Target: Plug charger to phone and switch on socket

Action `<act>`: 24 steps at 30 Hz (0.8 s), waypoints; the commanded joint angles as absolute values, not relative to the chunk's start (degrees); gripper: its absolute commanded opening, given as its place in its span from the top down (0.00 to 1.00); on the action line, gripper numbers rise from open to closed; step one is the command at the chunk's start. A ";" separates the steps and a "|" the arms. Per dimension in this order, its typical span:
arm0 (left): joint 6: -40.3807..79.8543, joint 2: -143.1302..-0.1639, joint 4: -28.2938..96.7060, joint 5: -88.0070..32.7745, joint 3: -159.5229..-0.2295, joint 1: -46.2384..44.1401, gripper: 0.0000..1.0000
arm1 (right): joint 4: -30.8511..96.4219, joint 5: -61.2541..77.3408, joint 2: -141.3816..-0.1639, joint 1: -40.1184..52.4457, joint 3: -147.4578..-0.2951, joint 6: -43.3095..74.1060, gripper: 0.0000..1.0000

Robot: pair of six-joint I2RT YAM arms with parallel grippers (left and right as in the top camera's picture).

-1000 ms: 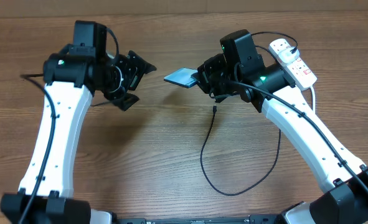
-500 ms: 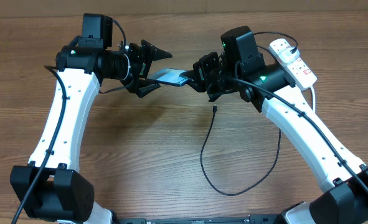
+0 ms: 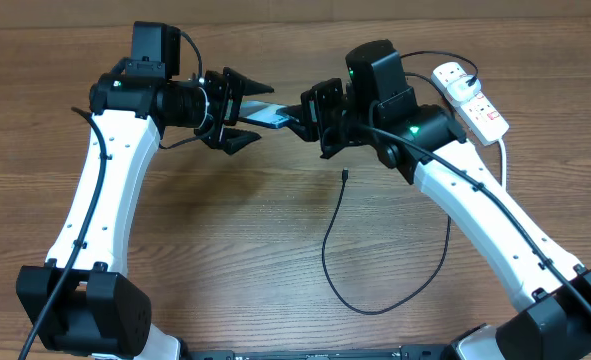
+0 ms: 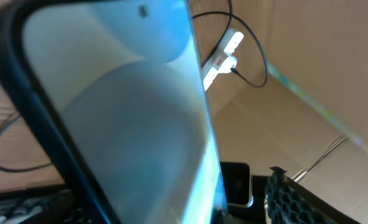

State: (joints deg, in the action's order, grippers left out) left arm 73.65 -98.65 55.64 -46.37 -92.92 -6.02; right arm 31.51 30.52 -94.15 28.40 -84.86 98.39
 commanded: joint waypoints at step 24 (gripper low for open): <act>90.06 -99.00 55.44 -42.87 -92.62 -6.39 0.46 | 30.48 29.63 -93.58 30.33 -85.84 109.56 0.96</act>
